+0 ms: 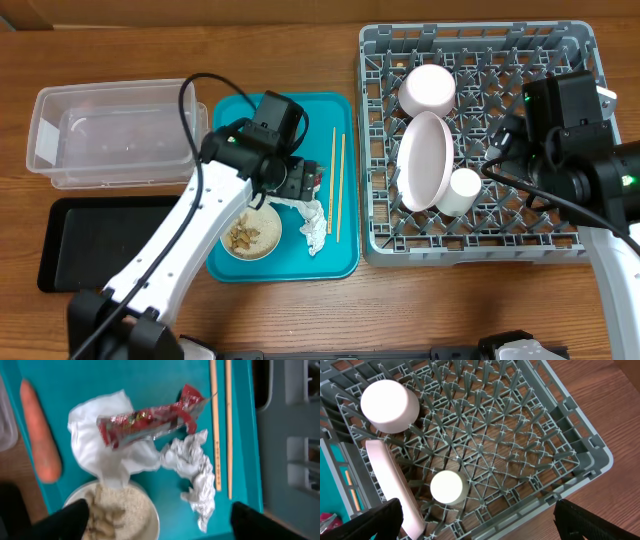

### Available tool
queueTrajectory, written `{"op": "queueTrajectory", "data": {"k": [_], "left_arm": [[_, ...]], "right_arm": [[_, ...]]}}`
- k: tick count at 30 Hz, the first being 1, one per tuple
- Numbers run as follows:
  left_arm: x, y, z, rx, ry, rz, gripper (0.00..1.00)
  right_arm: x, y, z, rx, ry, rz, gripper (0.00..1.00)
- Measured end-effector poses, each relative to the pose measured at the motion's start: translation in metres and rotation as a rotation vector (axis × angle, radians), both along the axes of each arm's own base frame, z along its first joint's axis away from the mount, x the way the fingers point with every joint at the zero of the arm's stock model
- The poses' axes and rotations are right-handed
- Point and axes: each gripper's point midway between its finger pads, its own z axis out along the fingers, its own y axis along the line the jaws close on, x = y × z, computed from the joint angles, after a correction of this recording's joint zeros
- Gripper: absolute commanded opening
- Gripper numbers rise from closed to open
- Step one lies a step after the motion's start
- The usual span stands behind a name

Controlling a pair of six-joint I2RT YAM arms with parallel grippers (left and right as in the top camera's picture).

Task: Sort waste into correct bins and load items into the dishwasher
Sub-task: 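Lower the left gripper onto the red snack wrapper on the tray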

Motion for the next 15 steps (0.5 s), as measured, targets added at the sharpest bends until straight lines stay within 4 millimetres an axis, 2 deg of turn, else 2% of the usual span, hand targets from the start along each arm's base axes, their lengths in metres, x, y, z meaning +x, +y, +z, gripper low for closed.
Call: {"op": "queueTrajectory", "data": {"k": [6,8,10,15], "left_arm": [[0.014,-0.004,-0.039,0.070,0.051,-0.118,1.00],[0.015,-0.005,-0.059,0.096,0.094,-0.144,0.94],[0.016,-0.005,-0.070,0.108,0.112,-0.155,0.86],[0.017,-0.004,-0.080,0.122,0.129,-0.172,0.77]], "right_arm": [[0.000,0.000,0.000,0.000,-0.001,0.000,1.00],[0.000,0.000,0.000,-0.001,0.000,0.001,1.00],[0.000,0.000,0.000,0.000,0.000,0.000,1.00],[0.000,0.000,0.000,0.000,0.000,0.001,1.00]]}}
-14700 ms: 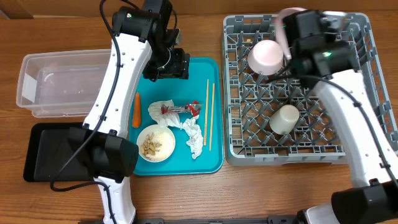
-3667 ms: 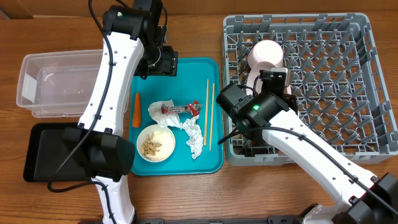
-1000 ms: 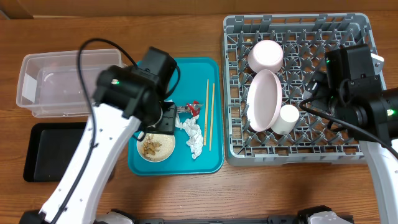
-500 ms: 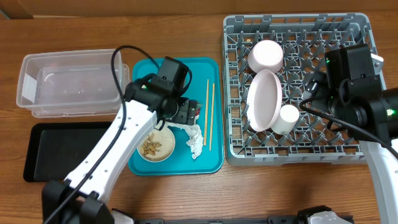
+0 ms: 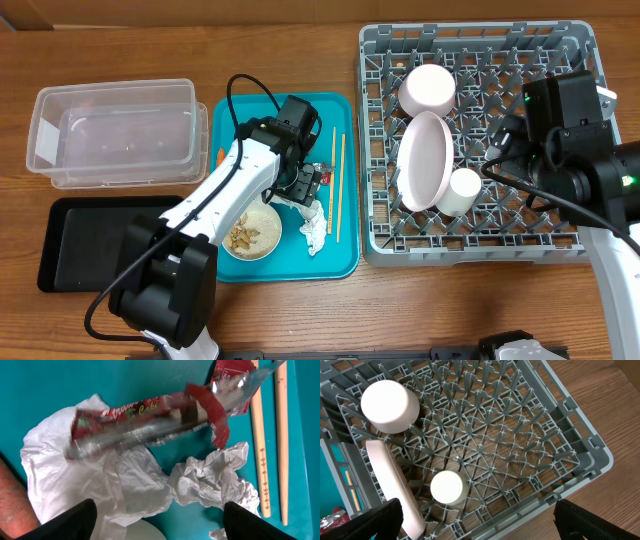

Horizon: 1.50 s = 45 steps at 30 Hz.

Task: Sort waste into correct bins and load items into the dishwasher
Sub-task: 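Lower the left gripper onto the red snack wrapper on the tray, then close the left gripper on the red wrapper and lift it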

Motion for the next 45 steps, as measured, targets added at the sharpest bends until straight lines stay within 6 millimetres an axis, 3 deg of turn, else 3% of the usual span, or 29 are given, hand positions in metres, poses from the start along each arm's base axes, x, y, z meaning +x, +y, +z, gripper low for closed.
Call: {"op": "queueTrajectory", "data": {"k": [4,12,15,19,29,37,45], "left_arm": [[0.005,-0.001,0.001,-0.008,-0.018,0.000,0.74],[0.024,-0.003,0.004,-0.039,-0.087,0.016,0.80],[0.034,-0.004,0.007,-0.056,-0.123,0.032,0.89],[0.043,-0.004,0.011,-0.069,-0.159,0.042,0.91],[0.045,-0.005,0.011,-0.070,-0.162,0.042,0.95],[0.046,-0.002,-0.006,-0.038,-0.136,0.046,0.98],[0.057,-0.003,-0.004,-0.036,-0.184,0.051,0.99]], "right_arm": [[0.000,0.000,0.000,0.000,0.000,0.000,1.00],[0.000,0.000,0.000,0.000,0.000,0.000,1.00],[0.000,0.000,0.000,0.000,0.000,-0.001,1.00],[0.000,0.000,0.000,0.001,0.000,0.000,1.00],[0.000,0.000,0.000,0.000,0.000,-0.001,1.00],[0.000,0.000,0.000,0.000,0.001,0.000,1.00],[0.000,0.000,0.000,0.000,0.001,0.000,1.00]]}}
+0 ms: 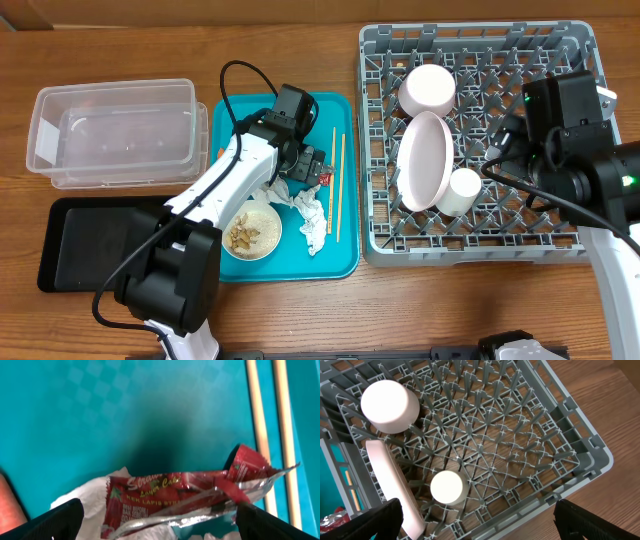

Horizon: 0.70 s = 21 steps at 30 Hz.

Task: Sort waste into correct bins and load items into the dishwasher
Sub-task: 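Close the left gripper on the red wrapper and lift it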

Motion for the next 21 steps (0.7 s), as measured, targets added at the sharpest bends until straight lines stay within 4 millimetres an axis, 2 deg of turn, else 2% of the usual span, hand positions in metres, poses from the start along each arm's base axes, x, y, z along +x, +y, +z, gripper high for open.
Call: {"op": "queueTrajectory", "data": {"k": [7,21], "left_arm": [[0.0057,-0.0022,0.0024,-0.009,-0.024,0.000,0.99],[0.0037,-0.0009,0.0016,-0.003,-0.016,0.001,1.00]], "right_arm": [[0.0000,0.0000,0.0000,0.000,0.000,0.000,1.00],[0.0001,0.0000,0.0000,0.000,0.000,0.000,1.00]]}}
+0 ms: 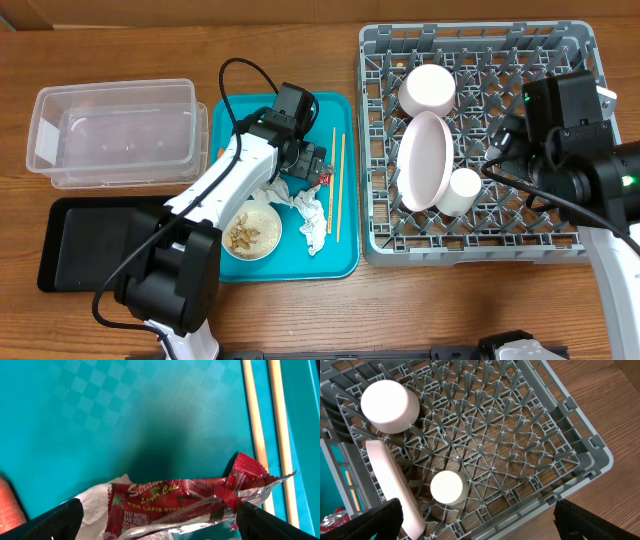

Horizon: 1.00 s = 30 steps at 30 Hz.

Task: Sort waste into correct bins and load items into the dishwasher
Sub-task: 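Close the left gripper on the red wrapper and lift it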

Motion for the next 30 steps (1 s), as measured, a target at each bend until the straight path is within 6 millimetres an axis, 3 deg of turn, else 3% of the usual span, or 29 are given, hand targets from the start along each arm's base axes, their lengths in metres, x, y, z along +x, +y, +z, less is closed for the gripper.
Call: {"op": "queueTrajectory", "data": {"k": [12,20,30], "left_arm": [[-0.003,0.001,-0.009,0.010,0.028,0.000,0.99],[-0.011,0.003,-0.035,0.037,0.100,-0.003,0.77],[-0.015,0.006,-0.036,0.046,0.119,-0.001,0.76]], "right_arm": [[0.000,0.000,0.000,0.000,0.000,0.000,1.00],[0.000,0.000,0.000,0.000,0.000,0.000,1.00],[0.000,0.000,0.000,0.000,0.000,0.000,1.00]]}}
